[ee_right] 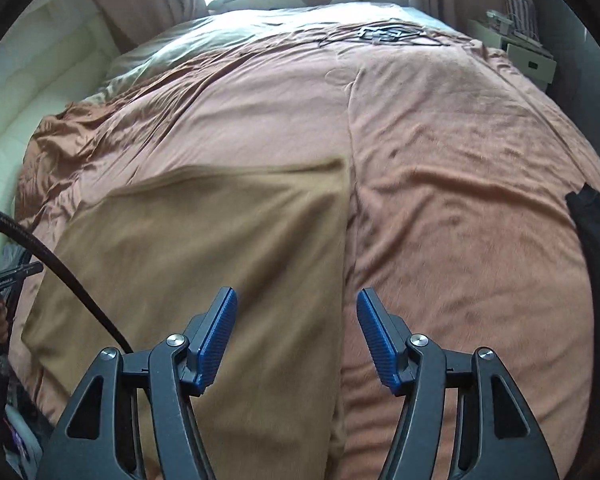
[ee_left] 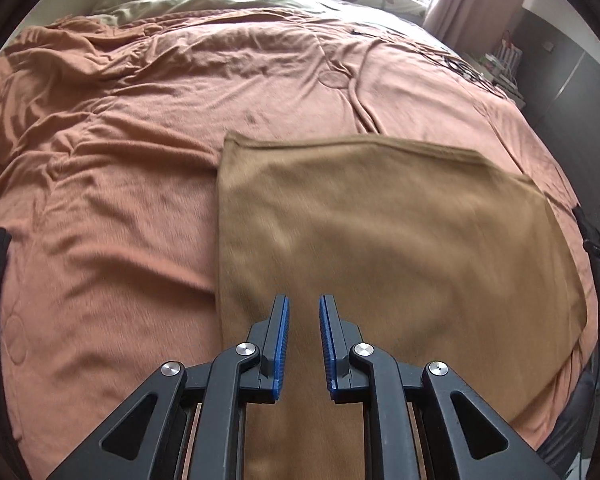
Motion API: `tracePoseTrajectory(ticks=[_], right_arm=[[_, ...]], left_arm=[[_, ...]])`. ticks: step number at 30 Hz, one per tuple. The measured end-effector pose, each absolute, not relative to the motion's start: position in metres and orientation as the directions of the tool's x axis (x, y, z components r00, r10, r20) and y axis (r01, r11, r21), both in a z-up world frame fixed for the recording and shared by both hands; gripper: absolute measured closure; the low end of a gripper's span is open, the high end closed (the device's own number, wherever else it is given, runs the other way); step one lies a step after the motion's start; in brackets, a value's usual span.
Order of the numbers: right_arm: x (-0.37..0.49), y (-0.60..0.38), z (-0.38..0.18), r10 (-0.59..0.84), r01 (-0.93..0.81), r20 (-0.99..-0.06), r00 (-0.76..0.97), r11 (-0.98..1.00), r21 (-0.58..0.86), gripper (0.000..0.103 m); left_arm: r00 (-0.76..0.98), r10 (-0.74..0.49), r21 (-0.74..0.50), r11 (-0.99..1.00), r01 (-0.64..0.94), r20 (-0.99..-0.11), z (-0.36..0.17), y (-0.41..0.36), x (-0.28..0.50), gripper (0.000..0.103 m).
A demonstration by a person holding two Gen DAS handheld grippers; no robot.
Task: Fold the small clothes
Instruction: 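Move both open tools back along the shirt to its folded end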
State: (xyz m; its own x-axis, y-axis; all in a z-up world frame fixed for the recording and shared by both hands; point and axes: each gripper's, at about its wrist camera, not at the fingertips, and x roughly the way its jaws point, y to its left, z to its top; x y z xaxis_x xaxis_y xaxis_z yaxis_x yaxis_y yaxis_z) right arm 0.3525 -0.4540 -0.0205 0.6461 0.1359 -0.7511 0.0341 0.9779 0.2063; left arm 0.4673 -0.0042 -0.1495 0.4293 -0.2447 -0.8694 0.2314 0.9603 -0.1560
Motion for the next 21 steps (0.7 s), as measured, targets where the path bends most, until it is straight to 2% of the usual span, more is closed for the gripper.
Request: tracePoseTrajectory(ticks=[8, 11, 21], right_arm=[[0.309, -0.436, -0.032, 0.126, 0.02, -0.777, 0.617, 0.984, 0.175, 0.043], [0.3, -0.43, -0.04, 0.144, 0.009, -0.786, 0.601, 0.982, 0.187, 0.049], [0.283, -0.418, -0.069, 0.076, 0.023, -0.836, 0.543, 0.994, 0.105, 0.053]], left_arm=[[0.413, -0.23, -0.125, 0.956, 0.266, -0.881, -0.163, -0.011, 0.412, 0.086], [0.399, -0.223, -0.124, 0.958, 0.259, -0.889, -0.171, -0.007, 0.398, 0.086], [0.382, -0.202, -0.112, 0.963, 0.246, -0.902, -0.186, 0.021, 0.365, 0.086]])
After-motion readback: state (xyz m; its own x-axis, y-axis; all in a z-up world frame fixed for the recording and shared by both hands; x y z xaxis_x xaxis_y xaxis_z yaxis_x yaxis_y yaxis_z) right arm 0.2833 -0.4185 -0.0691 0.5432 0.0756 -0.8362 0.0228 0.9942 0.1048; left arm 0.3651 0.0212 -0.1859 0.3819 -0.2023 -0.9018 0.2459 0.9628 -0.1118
